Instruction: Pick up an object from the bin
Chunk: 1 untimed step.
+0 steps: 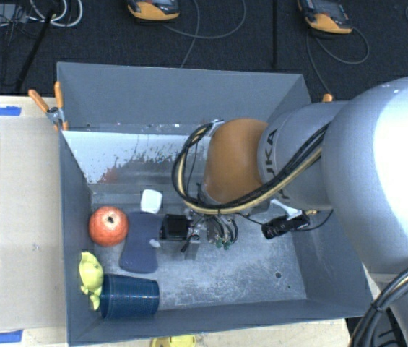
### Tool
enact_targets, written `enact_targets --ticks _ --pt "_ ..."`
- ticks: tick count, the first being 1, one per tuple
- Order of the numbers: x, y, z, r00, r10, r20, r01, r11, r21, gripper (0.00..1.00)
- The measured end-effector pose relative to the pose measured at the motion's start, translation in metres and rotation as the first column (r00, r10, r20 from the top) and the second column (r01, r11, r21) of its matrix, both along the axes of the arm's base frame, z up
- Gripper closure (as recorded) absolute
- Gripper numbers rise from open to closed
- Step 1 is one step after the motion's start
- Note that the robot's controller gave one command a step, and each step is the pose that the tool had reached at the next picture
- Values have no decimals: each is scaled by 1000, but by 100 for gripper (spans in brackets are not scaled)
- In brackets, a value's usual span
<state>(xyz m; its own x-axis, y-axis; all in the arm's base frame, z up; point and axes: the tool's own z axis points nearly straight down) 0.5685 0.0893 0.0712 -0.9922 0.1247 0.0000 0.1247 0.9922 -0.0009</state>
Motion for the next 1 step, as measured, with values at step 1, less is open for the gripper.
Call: enact_targets --ticks 1 --pt "-15 -5 198 999 -49 -2 49 999 1 100"
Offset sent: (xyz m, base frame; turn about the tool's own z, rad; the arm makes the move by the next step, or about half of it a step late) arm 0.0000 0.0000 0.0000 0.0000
